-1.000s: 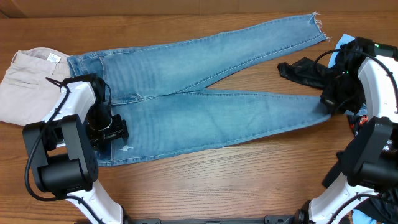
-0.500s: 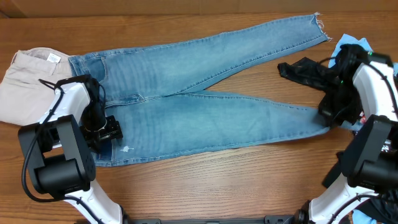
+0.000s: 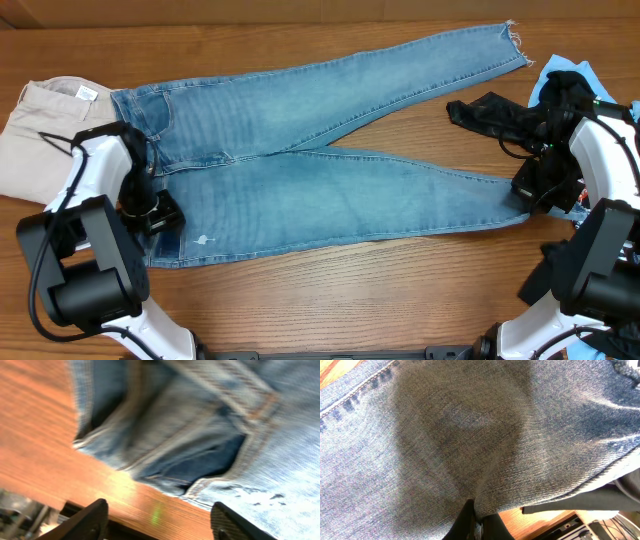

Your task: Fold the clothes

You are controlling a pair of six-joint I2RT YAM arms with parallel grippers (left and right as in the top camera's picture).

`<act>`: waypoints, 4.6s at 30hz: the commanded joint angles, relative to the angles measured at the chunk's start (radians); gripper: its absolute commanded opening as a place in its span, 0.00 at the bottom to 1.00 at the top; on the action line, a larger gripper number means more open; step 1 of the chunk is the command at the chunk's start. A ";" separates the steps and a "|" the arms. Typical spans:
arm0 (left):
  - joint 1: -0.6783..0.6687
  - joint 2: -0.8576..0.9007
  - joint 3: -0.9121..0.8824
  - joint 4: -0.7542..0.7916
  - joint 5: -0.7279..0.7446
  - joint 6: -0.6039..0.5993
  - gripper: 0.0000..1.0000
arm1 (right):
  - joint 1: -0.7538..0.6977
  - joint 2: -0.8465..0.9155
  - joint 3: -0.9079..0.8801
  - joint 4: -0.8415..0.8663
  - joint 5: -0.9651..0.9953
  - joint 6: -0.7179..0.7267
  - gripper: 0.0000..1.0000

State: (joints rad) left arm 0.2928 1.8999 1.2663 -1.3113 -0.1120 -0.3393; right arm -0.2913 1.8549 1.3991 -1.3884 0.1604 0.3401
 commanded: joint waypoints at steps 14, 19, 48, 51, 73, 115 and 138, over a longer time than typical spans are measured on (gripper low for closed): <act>0.093 -0.484 -0.332 0.243 -0.005 -0.195 0.76 | -0.008 -0.030 -0.004 0.023 0.014 0.001 0.04; 0.175 -0.555 -0.441 0.378 0.031 -0.205 0.79 | -0.008 -0.030 -0.003 0.024 0.003 0.000 0.04; 0.219 -0.449 -0.654 0.715 0.050 -0.189 0.43 | -0.008 -0.030 -0.004 0.024 0.003 -0.003 0.04; 0.220 -0.449 -0.650 0.714 0.048 -0.151 0.22 | -0.008 -0.030 -0.004 0.025 0.003 -0.003 0.04; 0.386 -0.871 -0.363 0.319 0.134 -0.034 0.04 | -0.077 -0.246 -0.003 0.052 -0.118 -0.053 0.04; 0.401 -0.700 -0.132 0.360 0.303 -0.088 0.04 | 0.032 -0.068 0.407 0.143 -0.176 -0.218 0.04; 0.404 -0.970 -0.008 -0.245 0.286 -0.215 0.04 | 0.026 -0.058 0.417 0.105 -0.125 -0.218 0.04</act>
State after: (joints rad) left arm 0.6899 0.9436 1.2335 -1.5513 0.2619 -0.4660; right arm -0.2554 1.8141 1.7821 -1.2877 0.0154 0.1295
